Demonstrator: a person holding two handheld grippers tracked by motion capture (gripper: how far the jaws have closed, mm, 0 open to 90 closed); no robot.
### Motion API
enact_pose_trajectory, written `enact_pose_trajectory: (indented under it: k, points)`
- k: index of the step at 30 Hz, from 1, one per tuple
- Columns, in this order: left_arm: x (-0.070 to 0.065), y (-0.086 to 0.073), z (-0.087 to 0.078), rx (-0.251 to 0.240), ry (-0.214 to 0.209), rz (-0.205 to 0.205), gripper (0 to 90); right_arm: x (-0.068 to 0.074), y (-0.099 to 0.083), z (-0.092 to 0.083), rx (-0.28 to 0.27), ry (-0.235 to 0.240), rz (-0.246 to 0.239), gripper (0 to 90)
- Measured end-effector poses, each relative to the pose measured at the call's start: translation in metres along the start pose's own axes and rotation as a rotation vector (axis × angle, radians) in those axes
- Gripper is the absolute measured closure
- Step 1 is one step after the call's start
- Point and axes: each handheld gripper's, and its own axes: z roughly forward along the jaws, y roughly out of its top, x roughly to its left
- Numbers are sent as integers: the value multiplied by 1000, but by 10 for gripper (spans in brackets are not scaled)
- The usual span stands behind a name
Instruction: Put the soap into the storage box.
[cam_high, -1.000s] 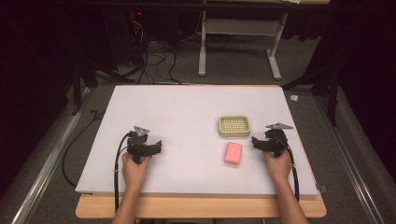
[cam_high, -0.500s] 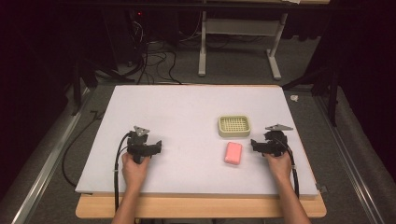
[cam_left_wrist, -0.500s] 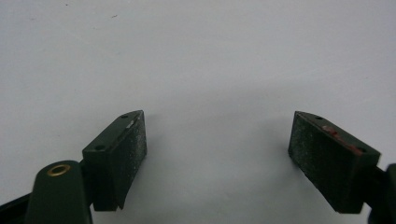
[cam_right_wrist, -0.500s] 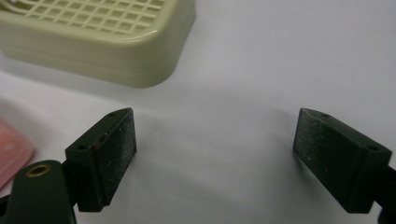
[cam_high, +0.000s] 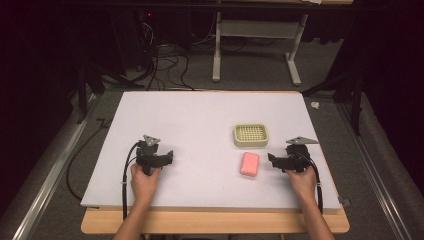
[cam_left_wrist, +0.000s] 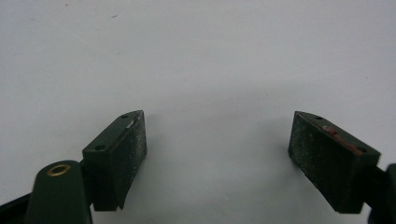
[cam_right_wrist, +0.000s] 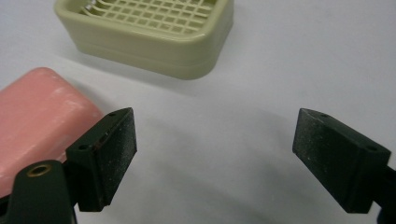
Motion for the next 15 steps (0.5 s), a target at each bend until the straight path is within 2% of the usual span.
enact_pose_trajectory:
  k: [4, 5, 10, 15]
  points:
    - [0, 0, 0, 1, -1, 1, 199, 5, -1, -3, -4, 9, -13, 143]
    - [0, 0, 0, 0, 0, 1, 199, 8, -2, -6, -12, 30, -8, 143]
    - [0, 0, 0, 0, 0, 0, 199, 13, -3, -9, -28, 45, -11, 143]
    - [0, 0, 0, 0, -1, -2, 199, 24, -5, -13, -36, 81, -32, 141]
